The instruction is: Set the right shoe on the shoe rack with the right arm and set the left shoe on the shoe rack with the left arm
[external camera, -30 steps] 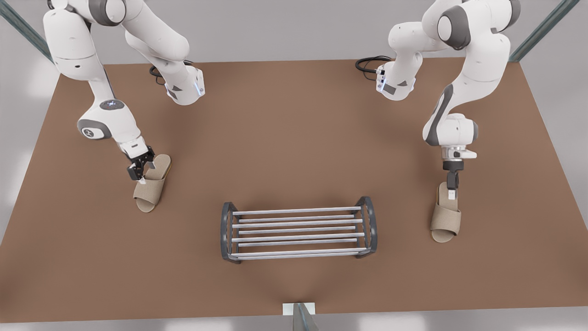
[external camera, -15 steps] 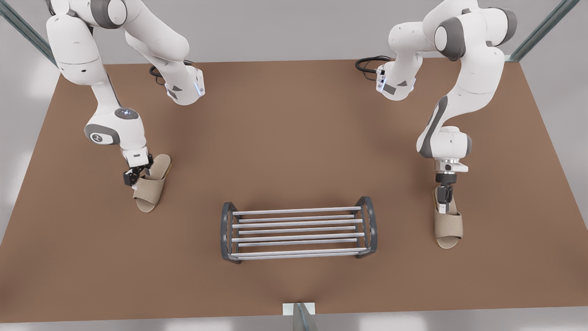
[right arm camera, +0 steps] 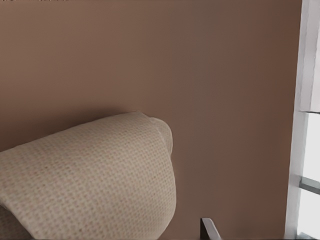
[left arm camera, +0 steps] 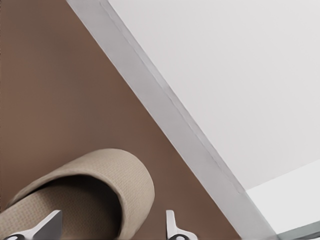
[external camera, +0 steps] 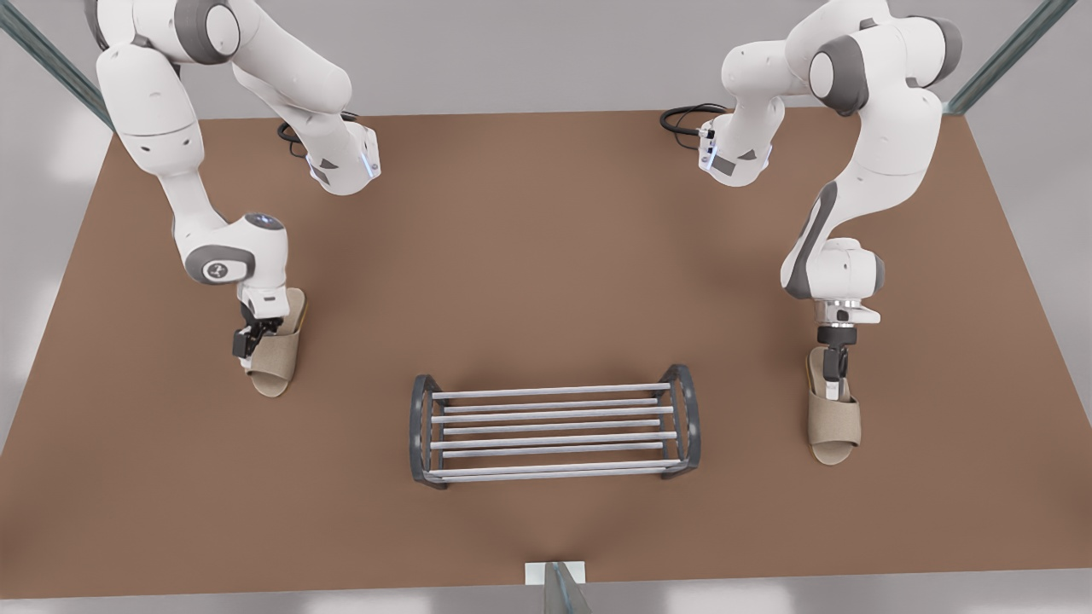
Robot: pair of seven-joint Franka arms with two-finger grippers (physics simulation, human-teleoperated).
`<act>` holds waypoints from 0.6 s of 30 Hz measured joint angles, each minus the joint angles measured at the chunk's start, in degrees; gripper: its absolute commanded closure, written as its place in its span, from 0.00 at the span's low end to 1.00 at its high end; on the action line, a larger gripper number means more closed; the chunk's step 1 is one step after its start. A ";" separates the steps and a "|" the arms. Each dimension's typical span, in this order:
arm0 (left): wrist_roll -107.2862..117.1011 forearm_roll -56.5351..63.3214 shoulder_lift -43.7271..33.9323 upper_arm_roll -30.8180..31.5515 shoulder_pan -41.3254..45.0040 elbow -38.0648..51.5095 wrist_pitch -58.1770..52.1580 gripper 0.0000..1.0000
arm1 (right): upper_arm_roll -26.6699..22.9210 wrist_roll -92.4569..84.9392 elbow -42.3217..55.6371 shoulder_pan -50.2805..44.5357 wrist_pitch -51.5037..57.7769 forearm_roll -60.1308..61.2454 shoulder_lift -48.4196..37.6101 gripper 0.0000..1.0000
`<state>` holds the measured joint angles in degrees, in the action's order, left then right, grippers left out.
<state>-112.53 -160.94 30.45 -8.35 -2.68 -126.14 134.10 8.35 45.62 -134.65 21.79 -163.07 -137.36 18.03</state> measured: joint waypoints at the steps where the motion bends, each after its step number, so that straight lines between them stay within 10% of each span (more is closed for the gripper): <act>1: 0.11 -0.02 0.03 0.00 -0.03 0.00 0.23 0.00 | 0.17 1.49 0.29 0.01 0.20 -0.11 0.21 0.23; 13: 1.10 -0.23 -1.28 0.00 -0.13 0.25 3.18 0.00 | 1.19 14.89 4.82 0.00 0.70 -0.44 0.01 0.75; 18: 1.34 -0.29 -1.74 0.00 -0.13 0.24 5.65 0.00 | 1.29 18.20 11.75 -0.76 -1.76 -0.15 -0.77 0.79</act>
<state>-111.20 -161.23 28.71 -8.34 -2.81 -125.90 139.75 9.64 63.82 -122.90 21.03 -164.84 -137.51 17.25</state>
